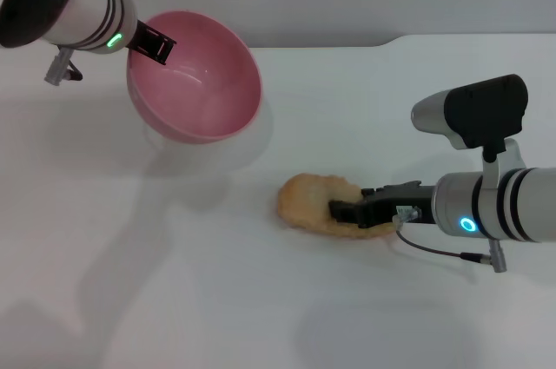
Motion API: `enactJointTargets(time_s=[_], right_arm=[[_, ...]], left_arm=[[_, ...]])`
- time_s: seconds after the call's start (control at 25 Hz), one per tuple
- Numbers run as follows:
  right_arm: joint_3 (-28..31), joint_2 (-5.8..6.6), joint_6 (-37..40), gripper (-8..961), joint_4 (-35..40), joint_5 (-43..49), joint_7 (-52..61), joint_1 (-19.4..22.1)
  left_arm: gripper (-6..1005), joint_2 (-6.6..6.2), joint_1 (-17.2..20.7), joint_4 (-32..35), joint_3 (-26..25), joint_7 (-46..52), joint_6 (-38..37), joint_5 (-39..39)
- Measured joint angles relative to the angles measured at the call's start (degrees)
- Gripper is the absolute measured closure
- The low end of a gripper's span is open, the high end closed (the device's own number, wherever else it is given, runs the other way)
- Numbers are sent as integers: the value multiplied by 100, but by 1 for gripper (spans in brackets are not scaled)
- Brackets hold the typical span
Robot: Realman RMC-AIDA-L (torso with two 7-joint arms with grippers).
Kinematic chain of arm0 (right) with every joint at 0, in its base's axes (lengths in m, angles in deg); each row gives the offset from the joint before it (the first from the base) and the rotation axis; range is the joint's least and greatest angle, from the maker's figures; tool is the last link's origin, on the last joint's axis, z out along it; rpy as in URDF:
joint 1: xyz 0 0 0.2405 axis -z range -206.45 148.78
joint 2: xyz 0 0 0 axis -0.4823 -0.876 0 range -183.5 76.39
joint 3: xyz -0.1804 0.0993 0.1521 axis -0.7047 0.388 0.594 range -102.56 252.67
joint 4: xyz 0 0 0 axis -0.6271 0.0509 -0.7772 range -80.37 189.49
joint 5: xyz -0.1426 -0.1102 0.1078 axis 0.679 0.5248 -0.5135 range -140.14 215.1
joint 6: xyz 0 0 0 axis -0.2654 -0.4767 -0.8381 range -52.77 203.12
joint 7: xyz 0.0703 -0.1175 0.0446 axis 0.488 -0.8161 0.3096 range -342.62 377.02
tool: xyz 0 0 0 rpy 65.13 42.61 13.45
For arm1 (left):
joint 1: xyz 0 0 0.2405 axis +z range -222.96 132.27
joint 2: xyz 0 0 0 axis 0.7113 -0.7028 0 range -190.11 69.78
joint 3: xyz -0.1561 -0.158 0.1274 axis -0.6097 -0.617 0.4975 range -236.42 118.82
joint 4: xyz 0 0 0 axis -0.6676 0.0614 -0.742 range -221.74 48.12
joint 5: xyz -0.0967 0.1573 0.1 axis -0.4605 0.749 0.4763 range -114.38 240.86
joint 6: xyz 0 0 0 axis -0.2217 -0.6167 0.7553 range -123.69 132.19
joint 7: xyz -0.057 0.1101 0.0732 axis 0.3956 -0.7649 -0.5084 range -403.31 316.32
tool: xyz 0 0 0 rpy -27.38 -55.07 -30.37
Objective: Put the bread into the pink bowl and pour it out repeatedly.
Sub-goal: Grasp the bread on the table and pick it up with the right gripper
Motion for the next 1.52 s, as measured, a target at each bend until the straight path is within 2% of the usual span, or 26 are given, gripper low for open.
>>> enactJointTargets(time_s=[0.32, 0.56, 0.8, 1.04, 1.16, 1.24, 1.52], right_arm=[[118, 6, -53, 431, 433, 16, -173, 193], [531, 10, -383, 454, 1310, 165, -235, 620], [895, -9, -821, 536, 2445, 306, -239, 1156], [1195, -24, -1101, 588, 3485, 379, -242, 1465], [1337, -27, -1113, 612, 3722, 443, -242, 1468], [1396, -27, -1103, 628, 3753, 448, -241, 1402], [1394, -22, -1036, 683, 3329, 450, -240, 1069]], left_arm=[[889, -3, 5, 19, -1, -17, -12, 9], [888, -6, 31, 17, -20, -19, -21, 14], [887, -6, 42, -20, -31, -26, -40, 17], [887, 15, 96, -30, 83, -23, -140, -182], [886, 17, 109, -31, 177, -16, -205, -344], [886, 23, 98, -33, 528, 19, -326, -702], [886, 37, 13, -21, 899, 62, -501, -1164]])
